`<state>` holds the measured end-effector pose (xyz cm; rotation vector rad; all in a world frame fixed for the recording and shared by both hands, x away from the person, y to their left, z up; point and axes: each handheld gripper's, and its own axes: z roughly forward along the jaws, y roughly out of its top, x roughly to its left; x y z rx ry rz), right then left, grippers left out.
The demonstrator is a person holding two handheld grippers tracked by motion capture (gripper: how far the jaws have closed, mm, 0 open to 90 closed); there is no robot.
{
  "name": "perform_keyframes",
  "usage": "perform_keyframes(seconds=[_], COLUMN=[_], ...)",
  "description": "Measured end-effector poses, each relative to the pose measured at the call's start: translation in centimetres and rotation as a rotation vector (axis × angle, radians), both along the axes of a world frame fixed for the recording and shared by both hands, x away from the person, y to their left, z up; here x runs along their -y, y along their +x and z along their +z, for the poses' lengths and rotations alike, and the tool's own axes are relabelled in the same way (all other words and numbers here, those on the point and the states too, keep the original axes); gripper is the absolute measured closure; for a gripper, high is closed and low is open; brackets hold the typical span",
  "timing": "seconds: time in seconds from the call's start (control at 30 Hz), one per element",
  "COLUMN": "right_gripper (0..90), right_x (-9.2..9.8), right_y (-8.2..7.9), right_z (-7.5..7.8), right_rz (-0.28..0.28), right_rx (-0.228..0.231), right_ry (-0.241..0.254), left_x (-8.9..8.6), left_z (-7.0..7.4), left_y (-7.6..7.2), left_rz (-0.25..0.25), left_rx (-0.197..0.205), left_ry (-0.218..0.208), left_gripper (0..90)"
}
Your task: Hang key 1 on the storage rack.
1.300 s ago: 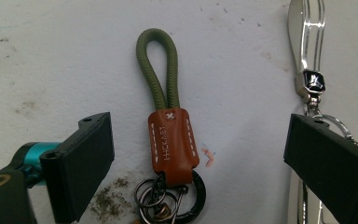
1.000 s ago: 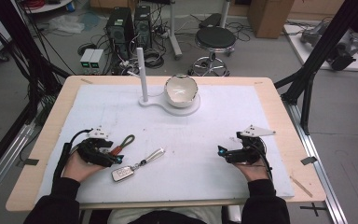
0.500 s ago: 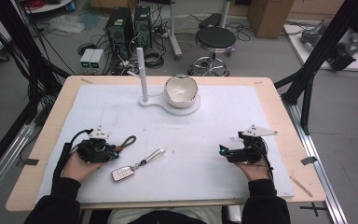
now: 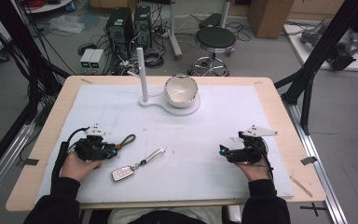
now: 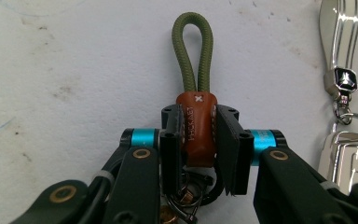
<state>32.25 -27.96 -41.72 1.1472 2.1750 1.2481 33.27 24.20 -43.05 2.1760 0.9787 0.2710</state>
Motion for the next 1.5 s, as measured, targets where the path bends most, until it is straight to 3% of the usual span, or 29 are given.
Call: perform_keyframes(seconds=[0.33,0.43,0.97,1.1,1.3,1.5], right_gripper=[0.4,0.4,0.5,0.4,0.5,0.4], right_x=[-0.2,-0.2,-0.2,-0.3,-0.2,-0.3], right_y=[-0.1,-0.1,0.1,0.1,0.1,0.1], right_z=[0.0,0.1,0.1,0.1,0.1,0.1], right_rz=[0.000,-0.003,0.002,0.003,0.005,0.013], right_rx=[-0.001,0.000,0.004,0.005,0.006,0.006], right_ry=[0.007,0.016,0.026,0.023,0.024,0.029], left_x=[-0.9,-1.4,-2.3,-2.5,-3.1,-3.6], left_z=[0.4,1.0,4.4,5.1,6.4,8.0], left_y=[0.2,0.3,1.9,2.3,3.8,4.7], left_rz=[-0.006,0.004,0.033,0.043,0.044,0.049], left_rx=[0.008,0.014,0.053,0.059,0.036,0.044], left_ry=[-0.071,-0.114,-0.163,-0.159,-0.164,-0.181], left_gripper=[72.0,72.0,71.9,71.9,71.9,72.0])
